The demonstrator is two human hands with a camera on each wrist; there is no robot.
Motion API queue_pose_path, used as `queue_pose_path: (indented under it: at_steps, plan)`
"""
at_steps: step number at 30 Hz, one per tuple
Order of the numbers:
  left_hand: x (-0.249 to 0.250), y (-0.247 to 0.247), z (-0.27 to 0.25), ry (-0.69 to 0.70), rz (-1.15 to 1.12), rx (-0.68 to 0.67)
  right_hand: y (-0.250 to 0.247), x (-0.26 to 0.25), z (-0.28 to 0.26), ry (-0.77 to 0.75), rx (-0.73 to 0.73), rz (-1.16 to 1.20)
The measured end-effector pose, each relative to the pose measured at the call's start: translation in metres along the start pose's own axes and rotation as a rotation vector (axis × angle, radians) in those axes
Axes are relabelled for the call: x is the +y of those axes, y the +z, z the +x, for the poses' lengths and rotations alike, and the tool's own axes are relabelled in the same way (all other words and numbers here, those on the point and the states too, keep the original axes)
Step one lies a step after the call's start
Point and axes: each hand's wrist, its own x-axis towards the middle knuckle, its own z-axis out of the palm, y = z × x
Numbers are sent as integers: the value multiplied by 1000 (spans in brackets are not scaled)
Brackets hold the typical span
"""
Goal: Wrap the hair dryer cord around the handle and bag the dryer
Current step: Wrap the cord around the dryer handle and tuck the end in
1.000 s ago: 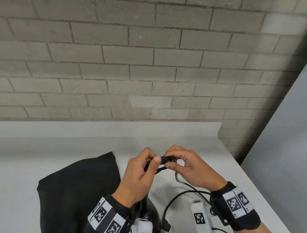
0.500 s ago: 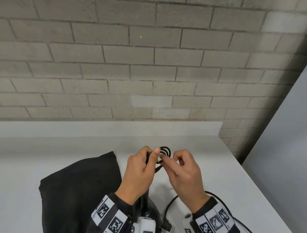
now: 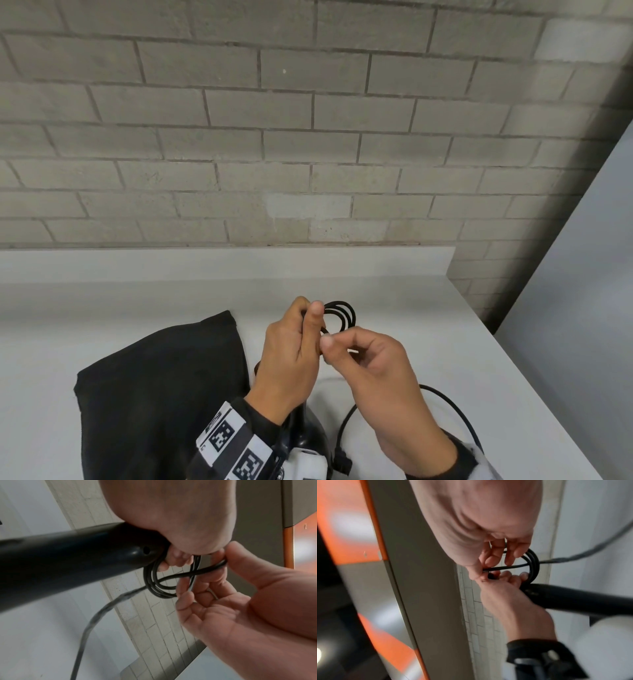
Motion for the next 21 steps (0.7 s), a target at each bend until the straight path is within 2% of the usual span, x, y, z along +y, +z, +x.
queue_pose_path:
  at_steps: [3, 6, 9, 11, 14, 17, 19, 21]
  plan:
    - [0, -2, -2, -4, -24, 5, -3, 0, -6, -10, -95, 61]
    - [-3, -4, -1, -15, -5, 21, -7, 13, -12, -145, -151, -109]
    - [-2, -4, -1, 1, -12, 12, -5, 23, -15, -231, -127, -245]
    - [-2, -3, -1, 3, -21, 5, -5, 22, -14, -236, -75, -222]
    - [-2, -4, -1, 0, -27, 15, -7, 13, -14, -214, 22, -79]
    - [0, -3, 0, -14, -26, 3, -17, -4, -12, -101, 78, 209]
    - [1, -2, -1, -6, -15, -15, -27, -13, -13, -22, -20, 428]
    - [1, -2, -1, -7, -3, -23, -33, -16, -15, -10, -152, 588]
